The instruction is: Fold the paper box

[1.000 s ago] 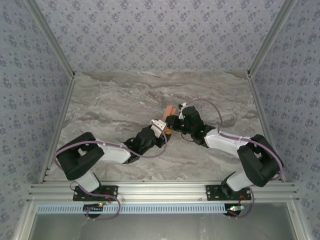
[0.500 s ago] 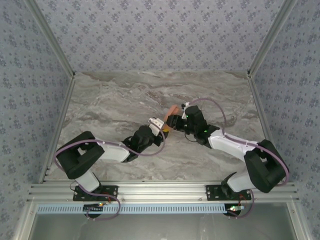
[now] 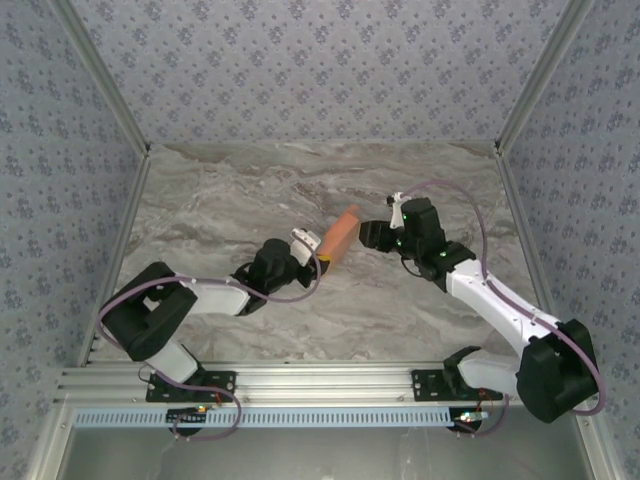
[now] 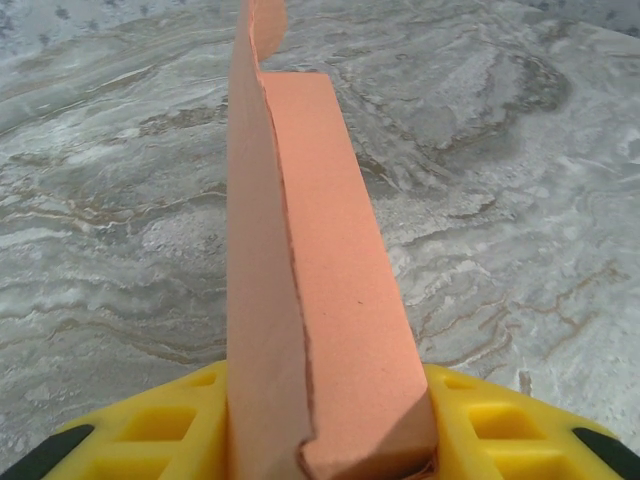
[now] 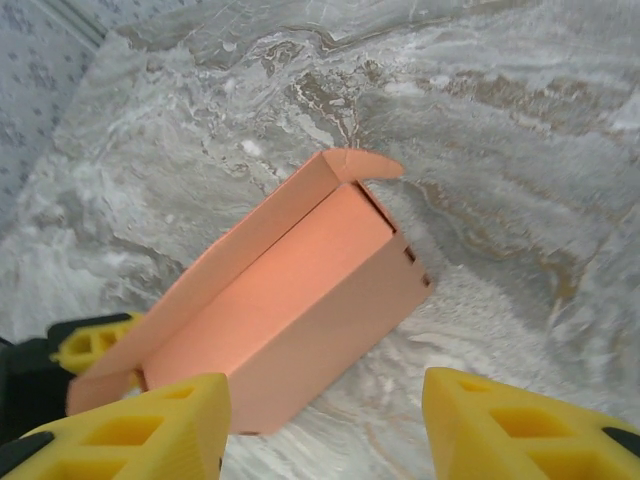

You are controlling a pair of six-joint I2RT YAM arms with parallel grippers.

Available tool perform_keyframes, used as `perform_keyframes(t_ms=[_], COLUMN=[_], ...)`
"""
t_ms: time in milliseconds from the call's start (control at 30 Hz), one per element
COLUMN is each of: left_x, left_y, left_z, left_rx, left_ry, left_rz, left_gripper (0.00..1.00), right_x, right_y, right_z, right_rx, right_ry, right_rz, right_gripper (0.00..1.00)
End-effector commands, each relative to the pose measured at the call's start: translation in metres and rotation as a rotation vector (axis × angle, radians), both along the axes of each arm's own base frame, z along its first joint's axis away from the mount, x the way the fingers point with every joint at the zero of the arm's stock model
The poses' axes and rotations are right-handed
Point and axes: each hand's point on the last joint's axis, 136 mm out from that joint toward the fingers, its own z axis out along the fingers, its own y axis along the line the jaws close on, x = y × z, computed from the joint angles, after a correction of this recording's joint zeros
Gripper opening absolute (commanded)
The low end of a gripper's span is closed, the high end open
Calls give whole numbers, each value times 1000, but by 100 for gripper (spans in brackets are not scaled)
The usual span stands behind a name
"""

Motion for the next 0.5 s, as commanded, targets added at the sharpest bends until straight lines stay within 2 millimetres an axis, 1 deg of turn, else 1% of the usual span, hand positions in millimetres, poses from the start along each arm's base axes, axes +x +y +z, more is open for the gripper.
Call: perform_keyframes(t_ms=[0,133,267,367,467], left_x=[-12,-10,-10,-14,-24], left_y=[-16,-14,-5,0,1], left_z=[25,32,42,42,38], left_rx=[-5,9,-9,9,17], left_ry=[-34,-12,-9,-30,-55], left_rz=[-200,-323,-416,-477,-564], left_gripper=[37,36,36,36,35], right_x=[-6,-4,-8,-7,-13], right_y=[-5,-13,-15,-26,-30], right_z=[3,10,14,15,9], right_rx=[-132,-216,-306,-387,-438], right_ry=[-68,-158,-247,-274,-273], right_rz=[145,206,288,288,345], right_gripper=[55,55,54,54,54])
